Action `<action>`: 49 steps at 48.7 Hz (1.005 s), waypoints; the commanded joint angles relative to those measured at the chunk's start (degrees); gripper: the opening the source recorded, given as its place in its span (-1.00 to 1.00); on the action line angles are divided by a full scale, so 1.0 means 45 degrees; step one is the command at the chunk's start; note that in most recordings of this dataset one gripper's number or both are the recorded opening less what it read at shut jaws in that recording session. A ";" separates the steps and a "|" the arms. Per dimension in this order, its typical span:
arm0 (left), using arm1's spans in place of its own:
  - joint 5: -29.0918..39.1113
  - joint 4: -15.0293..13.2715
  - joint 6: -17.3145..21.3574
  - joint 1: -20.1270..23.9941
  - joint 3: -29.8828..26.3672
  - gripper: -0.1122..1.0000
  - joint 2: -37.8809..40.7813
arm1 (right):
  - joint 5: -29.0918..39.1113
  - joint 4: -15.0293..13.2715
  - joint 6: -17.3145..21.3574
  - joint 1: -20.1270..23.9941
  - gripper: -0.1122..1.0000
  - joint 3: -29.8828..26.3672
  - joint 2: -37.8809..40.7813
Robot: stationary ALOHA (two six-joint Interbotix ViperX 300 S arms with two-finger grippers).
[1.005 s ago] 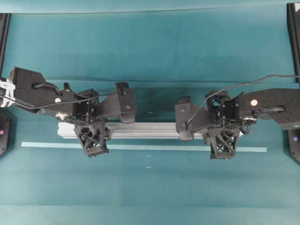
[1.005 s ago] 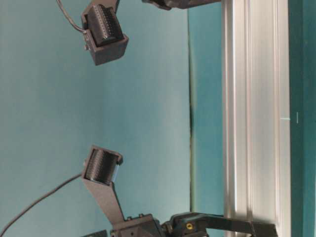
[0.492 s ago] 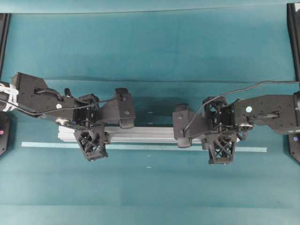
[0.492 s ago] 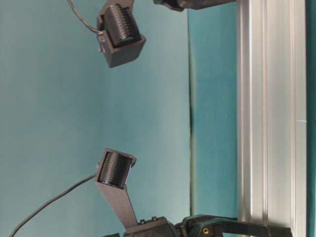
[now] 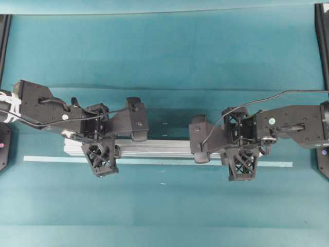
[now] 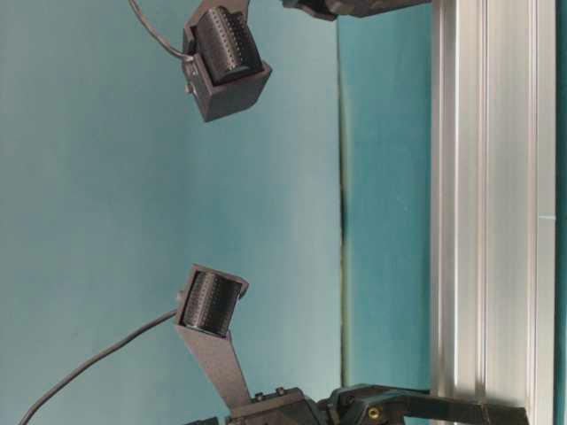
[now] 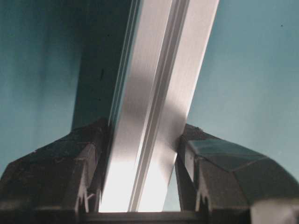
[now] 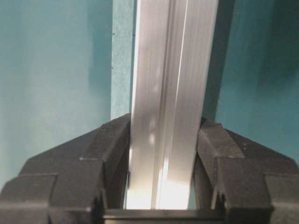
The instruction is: Lift the metal rail with both hands.
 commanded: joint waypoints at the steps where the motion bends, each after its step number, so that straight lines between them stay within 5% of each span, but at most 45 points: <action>1: -0.0137 -0.0039 -0.0586 0.0117 -0.0254 -0.17 -0.0078 | -0.0195 0.0117 -0.0039 0.0410 -0.11 -0.0078 0.0000; 49: -0.1211 -0.0039 -0.0801 0.0059 0.0156 -0.17 0.0098 | -0.0840 0.0117 0.0098 0.0313 -0.11 0.0156 0.0508</action>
